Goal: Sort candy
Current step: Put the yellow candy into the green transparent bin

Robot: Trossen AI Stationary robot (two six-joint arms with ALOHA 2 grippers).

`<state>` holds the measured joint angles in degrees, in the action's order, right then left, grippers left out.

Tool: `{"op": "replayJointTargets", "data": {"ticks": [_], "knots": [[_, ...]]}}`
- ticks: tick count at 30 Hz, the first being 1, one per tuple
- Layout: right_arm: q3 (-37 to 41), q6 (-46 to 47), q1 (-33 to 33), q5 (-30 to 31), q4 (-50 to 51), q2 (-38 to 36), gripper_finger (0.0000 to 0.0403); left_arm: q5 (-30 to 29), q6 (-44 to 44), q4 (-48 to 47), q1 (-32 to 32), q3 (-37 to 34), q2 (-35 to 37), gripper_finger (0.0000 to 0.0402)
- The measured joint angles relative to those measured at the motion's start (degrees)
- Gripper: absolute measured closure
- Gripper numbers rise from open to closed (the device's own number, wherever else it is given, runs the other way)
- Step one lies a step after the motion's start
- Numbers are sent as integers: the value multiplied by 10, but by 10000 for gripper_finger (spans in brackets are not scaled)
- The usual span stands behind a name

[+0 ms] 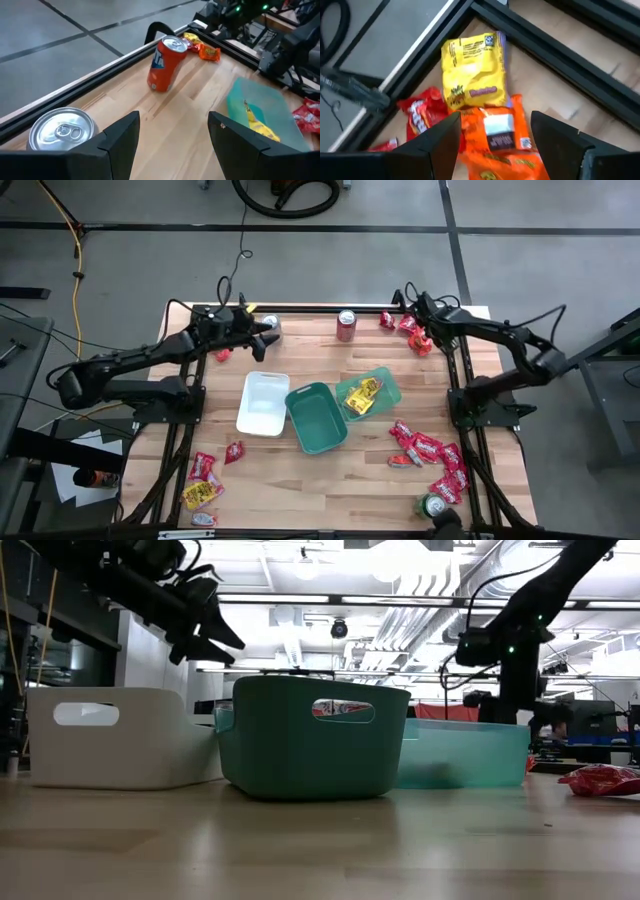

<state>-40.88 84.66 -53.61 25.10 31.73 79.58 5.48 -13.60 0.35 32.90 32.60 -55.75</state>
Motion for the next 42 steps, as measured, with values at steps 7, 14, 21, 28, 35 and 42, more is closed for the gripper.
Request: {"op": "replayJointTargets", "data": {"ticks": [7, 14, 21, 28, 35, 42], "knots": [[0, 16, -29, 3, -50, 27, 167, -1, -3, -1, 1, 0, 0, 179], [2, 79, -31, 6, -53, 31, 167, -5, -3, -1, 1, 0, 0, 179], [2, 50, -1, -10, -111, 18, 167, -5, -2, -1, 1, 0, 0, 179], [1, 79, 77, 50, -2, -26, 167, -6, 7, -11, 1, 0, 0, 179], [75, 227, 94, 73, -67, -31, 167, -6, 4, -27, 1, 0, 0, 179], [90, 169, 37, 78, -151, -3, 167, -6, 29, -27, 1, 0, 0, 179]]}}
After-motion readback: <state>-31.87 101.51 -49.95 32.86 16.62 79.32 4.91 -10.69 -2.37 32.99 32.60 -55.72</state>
